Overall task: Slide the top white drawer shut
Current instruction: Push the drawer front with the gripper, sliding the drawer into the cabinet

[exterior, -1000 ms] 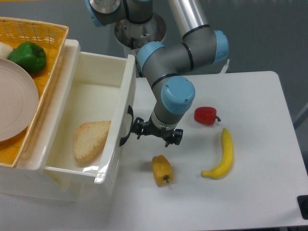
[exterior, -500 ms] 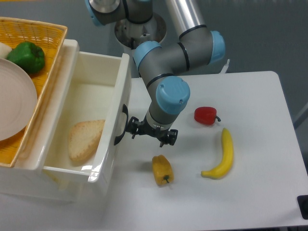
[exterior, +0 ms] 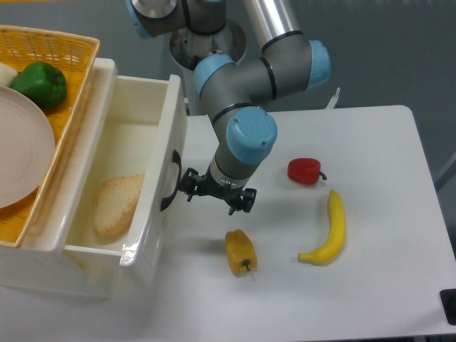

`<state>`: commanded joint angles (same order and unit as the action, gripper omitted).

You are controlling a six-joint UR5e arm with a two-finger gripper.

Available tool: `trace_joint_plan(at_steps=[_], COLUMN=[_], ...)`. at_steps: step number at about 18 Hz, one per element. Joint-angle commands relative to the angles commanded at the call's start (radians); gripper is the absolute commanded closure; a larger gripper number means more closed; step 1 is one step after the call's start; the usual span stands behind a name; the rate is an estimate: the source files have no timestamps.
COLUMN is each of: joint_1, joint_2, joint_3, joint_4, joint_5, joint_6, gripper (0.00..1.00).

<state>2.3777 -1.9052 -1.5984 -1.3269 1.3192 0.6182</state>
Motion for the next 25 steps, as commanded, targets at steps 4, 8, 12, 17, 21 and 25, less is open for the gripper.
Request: trace_joint_plan(at_steps=[4,8,12,17,21,25], joint_1=[-0.018,-0.032,-0.055,-0.078,-0.097,-0.107], joint_2=[0.005,0.005,0.005,0.005,0.005,0.005], joint_3=[0.000,0.000,0.000,0.002,0.003,0.008], joint_4=[0.000,0.002,0.003,0.005,0.009,0.011], joint_5=[-0.002,0.000,0.005,0.005,0.006,0.006], joint_6=[0.000,0.000,0.003,0.003,0.009,0.011], gripper=[0.00,0.00,0.00,0.00,0.00,0.00])
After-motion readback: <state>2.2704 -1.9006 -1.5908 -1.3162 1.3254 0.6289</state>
